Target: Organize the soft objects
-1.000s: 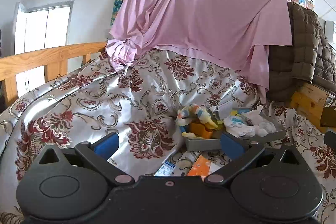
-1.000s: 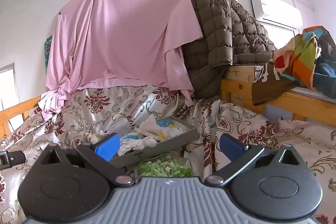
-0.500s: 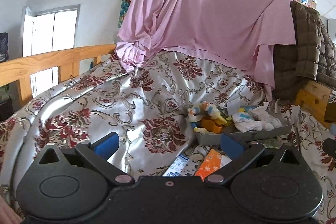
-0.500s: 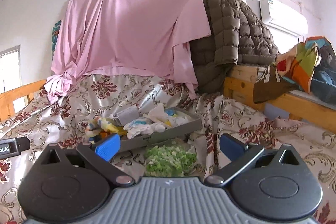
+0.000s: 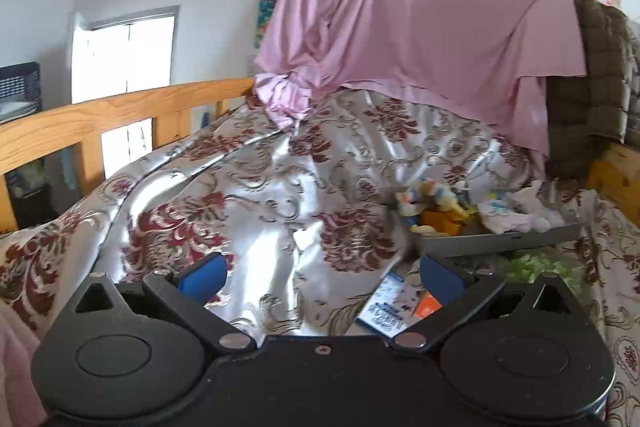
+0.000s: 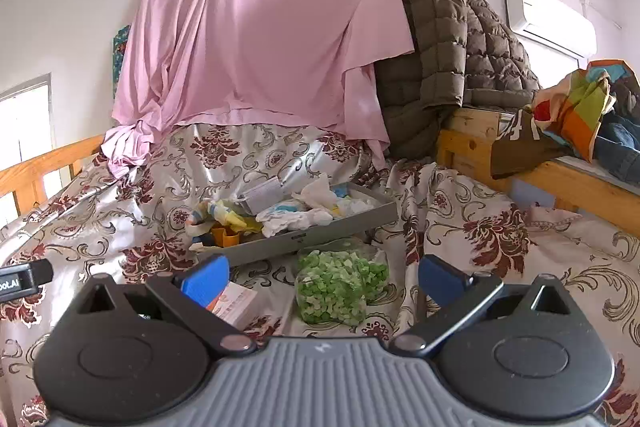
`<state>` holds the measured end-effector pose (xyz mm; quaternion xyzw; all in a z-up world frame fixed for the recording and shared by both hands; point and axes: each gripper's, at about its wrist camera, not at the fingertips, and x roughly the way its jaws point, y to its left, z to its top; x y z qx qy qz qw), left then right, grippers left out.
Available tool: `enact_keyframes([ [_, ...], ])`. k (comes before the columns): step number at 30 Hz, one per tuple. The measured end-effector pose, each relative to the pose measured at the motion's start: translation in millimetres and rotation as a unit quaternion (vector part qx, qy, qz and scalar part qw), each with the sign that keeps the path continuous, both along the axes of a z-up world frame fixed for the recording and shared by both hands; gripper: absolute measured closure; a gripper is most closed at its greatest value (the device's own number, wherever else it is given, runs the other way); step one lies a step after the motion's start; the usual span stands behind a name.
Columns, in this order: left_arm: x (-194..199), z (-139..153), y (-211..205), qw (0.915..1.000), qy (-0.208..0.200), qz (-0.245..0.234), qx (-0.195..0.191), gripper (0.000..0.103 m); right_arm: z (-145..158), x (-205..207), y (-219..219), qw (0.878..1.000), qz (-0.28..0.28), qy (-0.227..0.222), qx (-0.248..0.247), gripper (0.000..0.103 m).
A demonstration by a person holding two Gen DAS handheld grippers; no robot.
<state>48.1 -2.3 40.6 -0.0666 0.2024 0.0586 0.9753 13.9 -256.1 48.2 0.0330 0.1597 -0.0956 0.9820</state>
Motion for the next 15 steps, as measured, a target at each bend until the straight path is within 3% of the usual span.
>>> enact_keyframes([
  [10, -5.1, -3.9, -4.5, 0.9996, 0.008, -0.001, 0.026, 0.001, -3.6, -7.7, -0.5, 1.000, 0.009, 0.009, 0.029, 0.000],
  [15, -6.3, -14.7, -13.5, 0.9979, 0.023, -0.017, 0.058, 0.001, -19.3, -2.3, 2.6, 0.996, 0.022, 0.060, 0.060, 0.000],
])
